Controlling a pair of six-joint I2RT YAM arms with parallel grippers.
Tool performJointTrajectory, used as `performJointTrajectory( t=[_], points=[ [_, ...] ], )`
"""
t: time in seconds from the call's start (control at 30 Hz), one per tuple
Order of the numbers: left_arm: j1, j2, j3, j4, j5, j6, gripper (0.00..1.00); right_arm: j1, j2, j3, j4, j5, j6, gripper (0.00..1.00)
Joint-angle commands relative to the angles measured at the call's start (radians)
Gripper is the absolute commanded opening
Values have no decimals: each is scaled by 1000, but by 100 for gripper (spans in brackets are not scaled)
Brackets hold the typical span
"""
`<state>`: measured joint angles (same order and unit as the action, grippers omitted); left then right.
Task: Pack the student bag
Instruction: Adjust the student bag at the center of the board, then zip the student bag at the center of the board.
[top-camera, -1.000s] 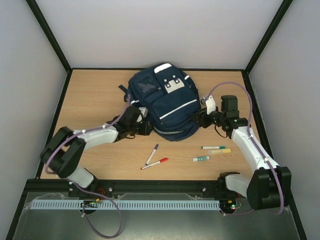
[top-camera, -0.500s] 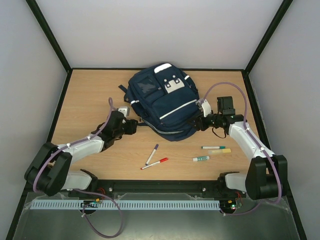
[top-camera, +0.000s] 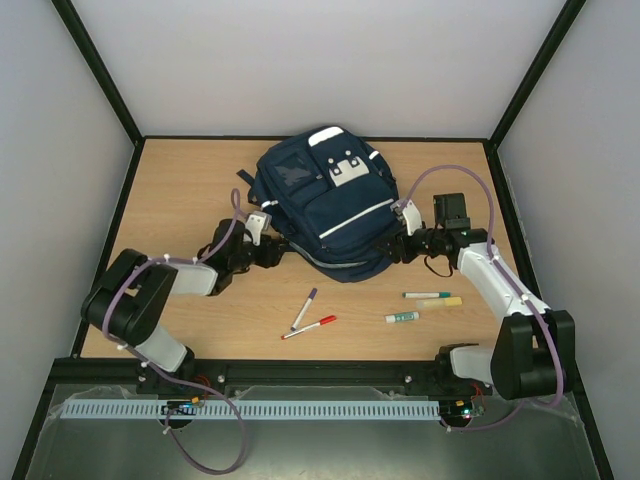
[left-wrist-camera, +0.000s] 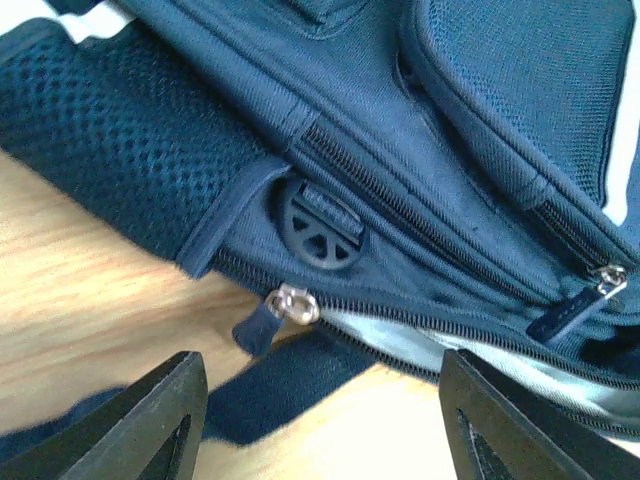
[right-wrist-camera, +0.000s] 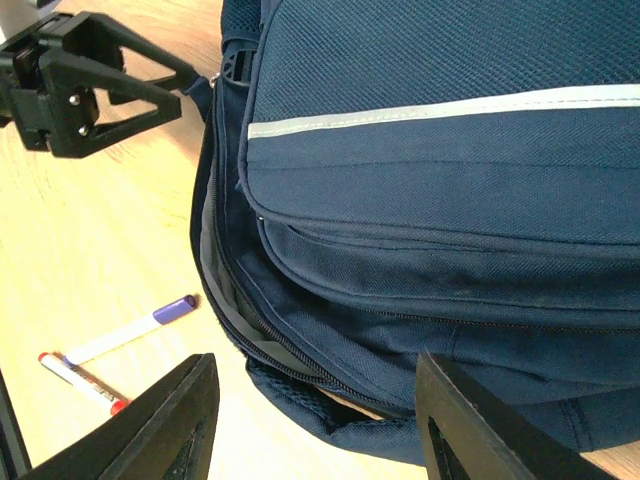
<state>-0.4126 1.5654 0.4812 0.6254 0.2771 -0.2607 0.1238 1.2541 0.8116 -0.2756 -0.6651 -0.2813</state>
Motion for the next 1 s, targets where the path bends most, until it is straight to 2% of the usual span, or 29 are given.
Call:
performJointTrajectory(
  t=[0.0,0.13,0.23,0.43,0.7,0.97],
  points=[
    [32,88,72,94,167,68,66,3,22,37,-57,-37,-17,53],
    [43,187,145,74,269,81,67,3,28,36,-56,-36,-16,53],
    [43,218,188,46,308,84,64,4,32,37,-58,-35,-18,53],
    [22,193,142,79,364,59,56,4,34,39,-60,-28,-25,53],
    [-9,181,116,75,287,53,51,4,49,44,-68,-32,-29,53],
    [27,113,30,165,176,-11,40,3,44,43,-68,-28,-29,53]
  ],
)
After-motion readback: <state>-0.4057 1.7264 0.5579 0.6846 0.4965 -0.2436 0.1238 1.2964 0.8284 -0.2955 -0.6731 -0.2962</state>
